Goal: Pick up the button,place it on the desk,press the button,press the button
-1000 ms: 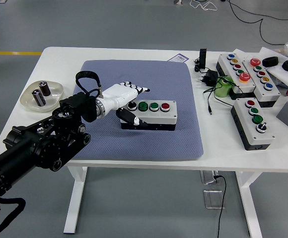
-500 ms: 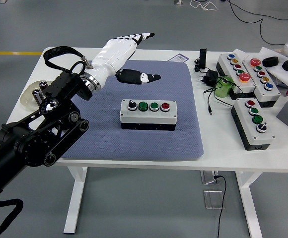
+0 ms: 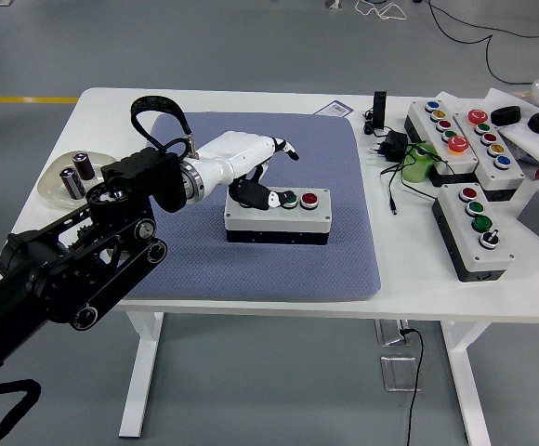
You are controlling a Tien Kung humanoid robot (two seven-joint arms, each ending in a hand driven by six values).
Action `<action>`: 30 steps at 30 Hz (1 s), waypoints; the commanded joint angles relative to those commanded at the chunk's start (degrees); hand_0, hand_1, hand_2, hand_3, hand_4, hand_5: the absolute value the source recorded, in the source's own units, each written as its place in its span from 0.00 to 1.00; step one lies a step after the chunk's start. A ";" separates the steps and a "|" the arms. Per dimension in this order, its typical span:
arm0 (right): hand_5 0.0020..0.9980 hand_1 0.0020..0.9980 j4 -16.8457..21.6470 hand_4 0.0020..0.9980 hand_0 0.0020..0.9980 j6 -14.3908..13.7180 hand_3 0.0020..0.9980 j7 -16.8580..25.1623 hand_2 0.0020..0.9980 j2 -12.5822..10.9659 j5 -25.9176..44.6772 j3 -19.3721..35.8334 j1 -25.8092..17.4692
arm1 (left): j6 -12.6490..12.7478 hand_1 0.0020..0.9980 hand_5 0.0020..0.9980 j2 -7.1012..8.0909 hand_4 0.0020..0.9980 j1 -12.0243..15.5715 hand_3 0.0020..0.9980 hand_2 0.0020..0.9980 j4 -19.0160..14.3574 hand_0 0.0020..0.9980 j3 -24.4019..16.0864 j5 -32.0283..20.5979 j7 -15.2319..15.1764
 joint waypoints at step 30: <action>0.26 0.55 -0.16 0.23 0.64 -0.01 0.63 -0.03 0.58 -0.02 0.48 -0.55 -0.20 | -3.17 0.01 0.07 -1.45 0.54 -0.77 0.84 0.07 6.41 0.00 6.50 -0.78 1.59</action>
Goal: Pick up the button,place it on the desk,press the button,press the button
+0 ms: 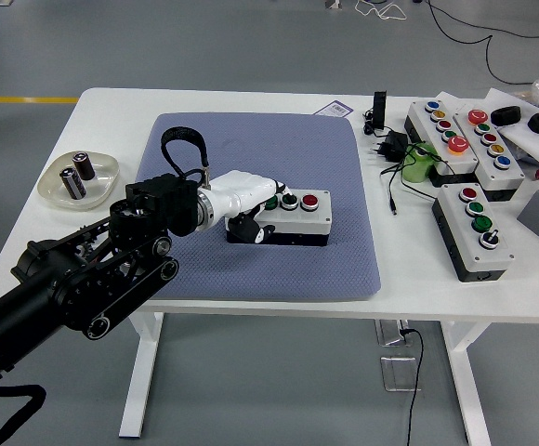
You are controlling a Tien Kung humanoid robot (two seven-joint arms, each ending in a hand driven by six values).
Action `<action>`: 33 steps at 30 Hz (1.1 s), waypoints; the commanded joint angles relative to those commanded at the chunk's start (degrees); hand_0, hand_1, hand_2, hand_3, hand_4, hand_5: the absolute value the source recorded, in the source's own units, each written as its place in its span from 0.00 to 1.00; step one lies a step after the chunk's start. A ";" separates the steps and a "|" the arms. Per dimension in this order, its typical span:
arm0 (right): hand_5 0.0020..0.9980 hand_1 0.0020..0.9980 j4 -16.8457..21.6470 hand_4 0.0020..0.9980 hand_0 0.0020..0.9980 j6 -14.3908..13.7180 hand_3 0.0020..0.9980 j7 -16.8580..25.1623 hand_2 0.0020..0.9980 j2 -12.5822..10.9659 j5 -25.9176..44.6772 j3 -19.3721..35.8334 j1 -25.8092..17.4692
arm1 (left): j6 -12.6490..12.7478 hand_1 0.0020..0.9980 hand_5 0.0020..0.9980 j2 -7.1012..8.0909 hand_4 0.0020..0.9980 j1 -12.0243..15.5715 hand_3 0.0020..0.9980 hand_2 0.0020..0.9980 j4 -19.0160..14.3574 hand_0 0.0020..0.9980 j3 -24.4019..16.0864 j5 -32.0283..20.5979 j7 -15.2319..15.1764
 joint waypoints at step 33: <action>0.26 0.55 0.07 0.23 0.64 0.08 0.63 0.07 0.58 -0.23 -0.83 0.83 0.23 | 3.03 0.01 0.05 -2.89 0.54 -3.60 0.84 0.07 2.67 0.00 -0.29 -2.85 -1.35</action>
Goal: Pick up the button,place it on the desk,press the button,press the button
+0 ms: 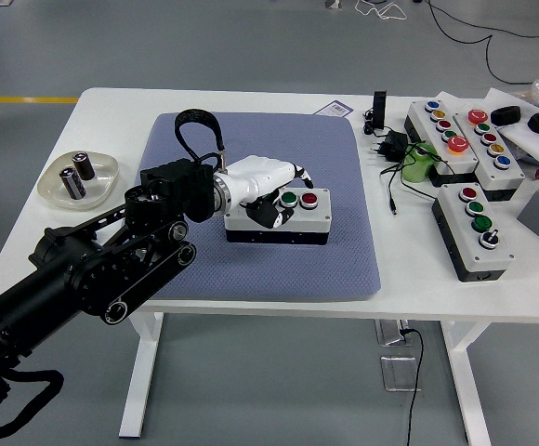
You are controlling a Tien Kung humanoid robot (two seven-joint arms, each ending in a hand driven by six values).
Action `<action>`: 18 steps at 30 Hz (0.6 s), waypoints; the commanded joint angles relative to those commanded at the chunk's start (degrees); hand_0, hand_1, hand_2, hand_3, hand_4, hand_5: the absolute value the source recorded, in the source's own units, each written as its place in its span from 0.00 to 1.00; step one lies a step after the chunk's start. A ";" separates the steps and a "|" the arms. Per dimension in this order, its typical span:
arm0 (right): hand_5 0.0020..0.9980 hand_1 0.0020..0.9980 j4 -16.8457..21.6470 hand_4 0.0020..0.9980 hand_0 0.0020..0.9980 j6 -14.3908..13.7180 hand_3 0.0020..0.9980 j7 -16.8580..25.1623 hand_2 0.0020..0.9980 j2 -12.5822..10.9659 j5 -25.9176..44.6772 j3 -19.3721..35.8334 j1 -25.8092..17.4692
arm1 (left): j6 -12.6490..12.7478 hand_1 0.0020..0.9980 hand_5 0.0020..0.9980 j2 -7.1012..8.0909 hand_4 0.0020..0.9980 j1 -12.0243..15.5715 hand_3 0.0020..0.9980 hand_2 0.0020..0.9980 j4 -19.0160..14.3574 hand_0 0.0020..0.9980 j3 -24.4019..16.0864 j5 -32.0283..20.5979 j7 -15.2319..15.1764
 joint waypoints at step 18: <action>0.26 0.55 -0.08 0.23 0.64 -0.09 0.63 -0.04 0.58 0.00 0.15 -0.12 0.07 | -1.44 0.01 0.05 -0.82 0.54 -0.42 0.84 0.07 2.59 0.00 3.65 -0.07 0.67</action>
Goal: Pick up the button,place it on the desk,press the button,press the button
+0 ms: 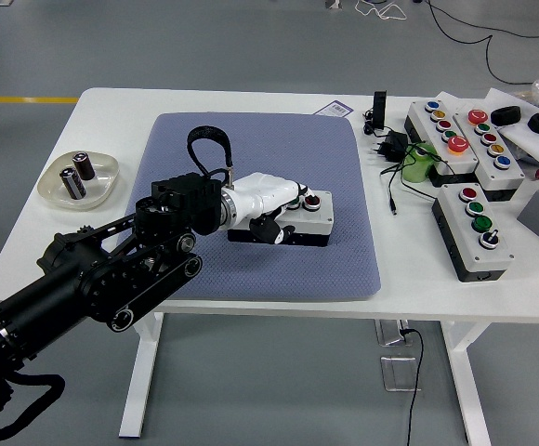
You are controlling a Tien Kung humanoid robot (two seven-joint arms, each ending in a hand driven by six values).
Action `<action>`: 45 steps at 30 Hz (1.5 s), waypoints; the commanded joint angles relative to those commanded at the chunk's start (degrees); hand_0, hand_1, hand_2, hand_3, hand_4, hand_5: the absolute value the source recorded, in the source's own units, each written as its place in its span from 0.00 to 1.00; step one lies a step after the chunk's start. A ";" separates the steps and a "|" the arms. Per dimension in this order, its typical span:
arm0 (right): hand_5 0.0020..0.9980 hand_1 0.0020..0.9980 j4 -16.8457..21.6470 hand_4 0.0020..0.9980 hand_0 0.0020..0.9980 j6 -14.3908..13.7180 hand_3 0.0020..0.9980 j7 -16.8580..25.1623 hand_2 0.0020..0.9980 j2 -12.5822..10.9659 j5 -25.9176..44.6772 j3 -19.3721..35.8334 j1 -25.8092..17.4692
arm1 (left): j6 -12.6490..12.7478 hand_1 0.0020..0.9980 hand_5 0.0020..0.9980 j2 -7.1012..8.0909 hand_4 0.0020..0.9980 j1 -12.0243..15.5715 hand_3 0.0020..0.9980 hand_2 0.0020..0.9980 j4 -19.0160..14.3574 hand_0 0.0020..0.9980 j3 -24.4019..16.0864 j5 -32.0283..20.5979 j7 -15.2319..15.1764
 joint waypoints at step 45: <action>0.26 0.55 -0.74 0.23 0.64 -0.15 0.63 -0.07 0.58 0.49 2.57 -2.11 -0.22 | 21.07 0.90 1.00 12.02 0.77 19.23 1.00 0.94 -3.88 0.86 -38.29 -60.44 -8.32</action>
